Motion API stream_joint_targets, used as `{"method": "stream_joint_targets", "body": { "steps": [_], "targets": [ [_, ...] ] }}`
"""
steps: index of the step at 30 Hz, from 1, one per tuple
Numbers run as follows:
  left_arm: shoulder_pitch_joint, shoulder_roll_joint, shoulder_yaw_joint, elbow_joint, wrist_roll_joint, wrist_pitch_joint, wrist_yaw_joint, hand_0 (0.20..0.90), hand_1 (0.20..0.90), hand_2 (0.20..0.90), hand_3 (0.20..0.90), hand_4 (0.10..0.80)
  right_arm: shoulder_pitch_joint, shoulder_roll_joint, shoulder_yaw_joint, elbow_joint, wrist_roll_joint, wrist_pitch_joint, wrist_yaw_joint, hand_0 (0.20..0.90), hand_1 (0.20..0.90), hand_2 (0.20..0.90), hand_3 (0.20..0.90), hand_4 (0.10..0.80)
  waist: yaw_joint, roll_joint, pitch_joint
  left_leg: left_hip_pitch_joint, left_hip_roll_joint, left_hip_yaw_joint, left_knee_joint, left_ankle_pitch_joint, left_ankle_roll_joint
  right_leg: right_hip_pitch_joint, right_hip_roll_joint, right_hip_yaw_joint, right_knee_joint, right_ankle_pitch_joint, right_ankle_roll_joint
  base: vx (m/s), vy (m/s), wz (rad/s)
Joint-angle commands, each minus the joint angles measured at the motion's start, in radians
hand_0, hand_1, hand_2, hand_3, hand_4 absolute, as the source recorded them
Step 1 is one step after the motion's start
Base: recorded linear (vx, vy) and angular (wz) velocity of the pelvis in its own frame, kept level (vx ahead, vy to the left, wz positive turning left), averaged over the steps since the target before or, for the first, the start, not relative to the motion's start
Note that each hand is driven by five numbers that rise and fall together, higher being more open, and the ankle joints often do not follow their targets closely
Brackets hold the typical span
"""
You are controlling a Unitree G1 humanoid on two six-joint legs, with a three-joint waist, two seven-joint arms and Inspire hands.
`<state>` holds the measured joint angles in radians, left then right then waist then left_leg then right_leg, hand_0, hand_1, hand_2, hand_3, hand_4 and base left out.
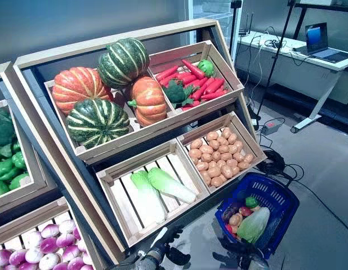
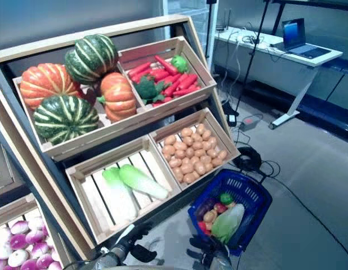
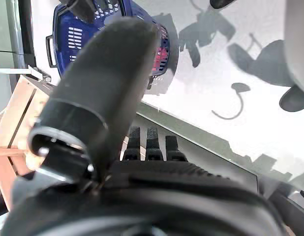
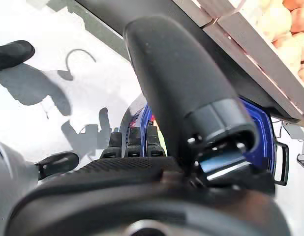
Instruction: Put vegetables into the basket
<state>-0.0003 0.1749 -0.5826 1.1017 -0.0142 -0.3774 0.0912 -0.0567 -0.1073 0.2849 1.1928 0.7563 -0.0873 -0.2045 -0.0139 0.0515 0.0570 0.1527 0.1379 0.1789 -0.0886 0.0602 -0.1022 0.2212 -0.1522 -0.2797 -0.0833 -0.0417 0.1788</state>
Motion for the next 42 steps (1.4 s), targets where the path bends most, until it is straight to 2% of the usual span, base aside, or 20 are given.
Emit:
{"method": "stream_joint_targets", "body": {
  "steps": [1,3,6,7,12,14,15,18,20,21,23,26,29,31,33,35,39,42],
  "targets": [
    [-0.139,-0.012,-0.026,0.040,0.017,-0.062,0.009,0.900,0.900,0.900,0.900,0.800,-0.075,0.046,0.000,0.063,0.034,-0.025,0.046,0.900,0.900,0.900,0.900,0.800,0.013,-0.019,0.054,0.015,-0.010,0.005,0.001,-0.043,0.021,-0.034,-0.021,0.012,-0.004,0.076,-0.074,0.000,0.000,0.00],
    [-0.142,-0.011,-0.028,0.039,0.026,-0.078,0.021,0.900,0.900,0.900,0.900,0.800,-0.077,0.045,-0.002,0.066,0.039,-0.020,0.049,0.900,0.900,0.900,0.900,0.800,0.012,-0.020,0.055,0.015,-0.010,0.004,0.001,-0.043,0.021,-0.034,-0.020,0.012,-0.004,0.076,-0.074,0.000,0.000,0.00],
    [-0.148,-0.004,-0.050,0.030,0.146,-0.108,0.068,0.900,0.900,0.900,0.900,0.800,-0.078,0.047,0.003,0.066,0.046,-0.018,0.053,0.900,0.900,0.900,0.900,0.800,0.012,-0.020,0.056,0.015,-0.010,0.007,0.001,-0.043,0.020,-0.034,-0.020,0.012,-0.004,0.076,-0.073,0.000,0.000,0.00],
    [-0.148,-0.004,-0.050,0.030,0.146,-0.108,0.068,0.900,0.900,0.900,0.900,0.800,-0.078,0.047,0.003,0.066,0.046,-0.018,0.053,0.900,0.900,0.900,0.900,0.800,0.012,-0.020,0.056,0.015,-0.010,0.007,0.001,-0.043,0.020,-0.034,-0.020,0.012,-0.004,0.076,-0.073,0.000,0.000,0.00],
    [-0.165,0.018,-0.104,-0.003,0.236,-0.173,0.109,0.900,0.900,0.900,0.900,0.800,-0.085,0.036,0.011,0.061,0.053,-0.011,0.064,0.900,0.900,0.900,0.900,0.800,0.005,-0.015,0.065,0.014,-0.010,0.011,0.001,-0.041,0.018,-0.039,-0.023,0.016,-0.001,0.077,-0.071,0.000,0.000,0.00],
    [-0.169,0.023,-0.118,-0.011,0.286,-0.210,0.169,0.900,0.900,0.900,0.900,0.800,-0.085,0.034,0.014,0.061,0.056,-0.010,0.062,0.900,0.900,0.900,0.900,0.800,0.003,-0.013,0.066,0.012,-0.011,0.012,0.001,-0.041,0.018,-0.041,-0.023,0.017,-0.002,0.077,-0.071,0.000,0.000,0.00],
    [-0.175,0.033,-0.120,-0.033,0.334,-0.244,0.237,0.900,0.900,0.900,0.900,0.800,-0.084,0.034,0.015,0.057,0.058,-0.007,0.061,0.900,0.900,0.900,0.900,0.800,0.001,-0.012,0.067,0.012,-0.013,0.011,0.001,-0.042,0.018,-0.041,-0.023,0.019,-0.002,0.077,-0.070,0.000,0.000,0.00],
    [-0.195,0.070,-0.124,-0.119,0.452,-0.250,0.376,0.900,0.900,0.900,0.900,0.800,-0.077,0.023,0.024,0.028,0.073,0.012,0.051,0.900,0.900,0.900,0.900,0.800,-0.002,-0.011,0.073,0.009,-0.012,0.018,0.001,-0.042,0.014,-0.043,-0.025,0.017,-0.003,0.076,-0.068,0.000,0.000,0.00],
    [-0.208,0.094,-0.117,-0.162,0.491,-0.243,0.409,0.900,0.900,0.900,0.900,0.800,-0.074,0.014,0.025,0.008,0.081,0.025,0.045,0.900,0.900,0.900,0.900,0.800,-0.002,-0.010,0.077,0.008,-0.013,0.018,0.001,-0.041,0.013,-0.044,-0.025,0.016,-0.002,0.077,-0.067,0.005,0.019,-0.02],
    [-0.231,0.147,-0.104,-0.247,0.545,-0.226,0.450,0.900,0.900,0.900,0.900,0.800,-0.066,-0.005,0.022,-0.028,0.088,0.044,0.041,0.900,0.900,0.900,0.900,0.800,-0.003,-0.006,0.083,0.004,-0.014,0.017,0.001,-0.041,0.013,-0.047,-0.025,0.017,-0.002,0.076,-0.069,0.017,0.046,-0.03],
    [-0.252,0.208,-0.078,-0.329,0.599,-0.206,0.499,0.900,0.900,0.900,0.900,0.800,-0.054,-0.022,0.013,-0.061,0.084,0.063,0.039,0.900,0.900,0.900,0.900,0.800,-0.004,-0.002,0.085,0.000,-0.015,0.017,0.001,-0.040,0.014,-0.049,-0.026,0.015,-0.003,0.076,-0.070,0.042,0.053,0.00],
    [-0.257,0.300,0.003,-0.448,0.669,-0.197,0.555,0.900,0.900,0.900,0.900,0.800,-0.018,-0.033,-0.009,-0.092,0.063,0.059,0.049,0.900,0.900,0.900,0.900,0.800,-0.003,0.003,0.081,-0.002,-0.017,0.019,0.001,-0.039,0.014,-0.050,-0.031,0.010,-0.004,0.077,-0.068,0.087,0.041,0.00],
    [-0.265,0.393,0.068,-0.527,0.707,-0.165,0.584,0.900,0.900,0.900,0.900,0.800,0.022,-0.044,-0.001,-0.161,0.045,0.042,0.047,0.900,0.900,0.900,0.900,0.800,-0.006,0.007,0.081,-0.009,-0.020,0.021,0.001,-0.038,0.013,-0.058,-0.036,0.007,-0.002,0.079,-0.066,0.067,0.052,0.00],
    [-0.280,0.453,0.101,-0.562,0.767,-0.142,0.647,0.900,0.900,0.900,0.900,0.800,0.047,-0.062,0.001,-0.216,0.050,0.043,0.049,0.900,0.900,0.900,0.900,0.800,-0.012,0.012,0.090,-0.020,-0.021,0.020,0.001,-0.031,0.012,-0.075,-0.040,0.008,0.010,0.080,-0.066,0.013,0.077,-0.01],
    [-0.293,0.478,0.108,-0.569,0.806,-0.117,0.688,0.900,0.900,0.900,0.900,0.800,0.053,-0.074,0.002,-0.237,0.054,0.042,0.051,0.900,0.900,0.900,0.900,0.800,-0.015,0.017,0.096,-0.029,-0.021,0.019,0.001,-0.025,0.011,-0.092,-0.042,0.011,0.028,0.074,-0.068,-0.026,0.094,-0.03],
    [-0.334,0.519,0.097,-0.569,0.879,-0.031,0.755,0.900,0.900,0.900,0.900,0.800,0.053,-0.115,-0.003,-0.282,0.058,0.052,0.060,0.900,0.900,0.900,0.900,0.800,-0.025,0.030,0.125,-0.058,-0.021,0.012,0.008,-0.006,0.008,-0.146,-0.051,0.025,0.083,0.056,-0.075,-0.106,0.182,-0.12],
    [-0.440,0.542,0.028,-0.464,0.895,0.109,0.788,0.900,0.900,0.900,0.900,0.800,-0.005,-0.205,-0.022,-0.287,0.077,0.057,0.103,0.900,0.900,0.900,0.900,0.800,-0.051,0.064,0.203,-0.145,-0.027,0.009,0.087,-0.004,-0.006,-0.245,-0.073,0.048,0.176,0.029,-0.089,-0.178,0.207,-0.10],
    [-0.489,0.546,0.002,-0.388,0.876,0.123,0.803,0.900,0.900,0.900,0.900,0.800,-0.040,-0.241,-0.032,-0.280,0.090,0.054,0.127,0.900,0.900,0.900,0.900,0.800,-0.061,0.071,0.244,-0.198,-0.031,0.011,0.144,-0.012,-0.009,-0.300,-0.080,0.063,0.233,0.011,-0.095,-0.166,0.132,-0.12]
  ]
}}
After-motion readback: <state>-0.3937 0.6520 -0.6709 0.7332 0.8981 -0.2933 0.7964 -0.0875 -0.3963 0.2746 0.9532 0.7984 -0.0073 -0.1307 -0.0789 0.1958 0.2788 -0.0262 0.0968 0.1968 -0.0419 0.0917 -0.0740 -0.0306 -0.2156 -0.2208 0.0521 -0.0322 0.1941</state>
